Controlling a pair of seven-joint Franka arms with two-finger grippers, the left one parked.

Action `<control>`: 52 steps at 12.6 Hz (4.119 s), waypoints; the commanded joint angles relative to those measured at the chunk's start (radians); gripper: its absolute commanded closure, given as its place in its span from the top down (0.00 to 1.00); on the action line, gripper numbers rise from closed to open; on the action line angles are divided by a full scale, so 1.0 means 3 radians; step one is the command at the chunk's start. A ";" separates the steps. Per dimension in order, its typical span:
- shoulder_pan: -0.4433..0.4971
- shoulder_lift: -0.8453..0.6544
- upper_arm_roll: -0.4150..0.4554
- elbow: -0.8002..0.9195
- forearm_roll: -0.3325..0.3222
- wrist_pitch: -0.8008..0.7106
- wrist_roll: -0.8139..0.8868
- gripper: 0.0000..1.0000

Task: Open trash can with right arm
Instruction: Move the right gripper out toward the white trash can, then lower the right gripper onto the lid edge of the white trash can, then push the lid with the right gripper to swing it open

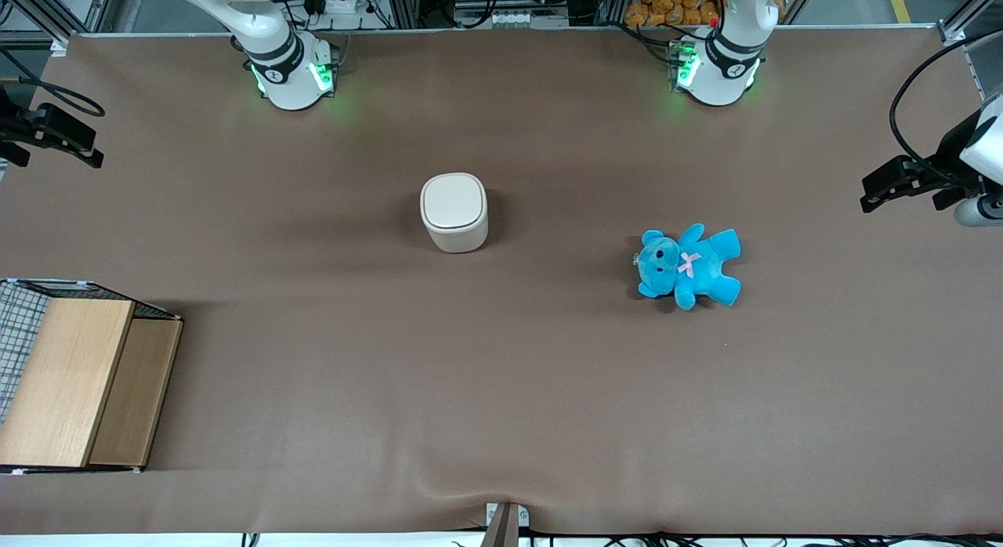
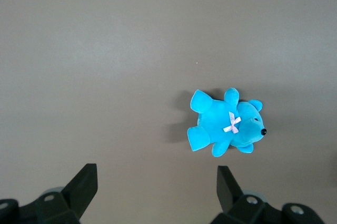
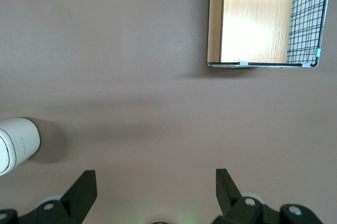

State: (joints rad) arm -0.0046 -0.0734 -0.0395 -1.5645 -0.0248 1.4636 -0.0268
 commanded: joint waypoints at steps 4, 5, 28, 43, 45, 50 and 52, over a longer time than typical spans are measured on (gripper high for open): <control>0.0020 0.0004 -0.0022 0.0015 0.0006 -0.0021 0.0054 1.00; 0.0020 0.0004 -0.0022 0.0015 0.0006 -0.0021 0.0054 1.00; 0.0174 0.0464 0.1547 -0.0623 0.0537 0.0346 0.0959 0.00; 0.0332 0.1052 0.2090 -0.1330 0.0257 0.1988 0.1347 0.00; 0.0398 0.1113 0.2090 -0.1365 0.0195 0.2049 0.1459 0.00; 0.0470 0.1170 0.2090 -0.1457 0.0073 0.2152 0.1562 0.00; 0.0470 0.1226 0.2090 -0.1468 0.0057 0.2188 0.1567 0.00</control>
State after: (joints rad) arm 0.1317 0.2810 0.5858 -1.9910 0.0190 2.0958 0.4191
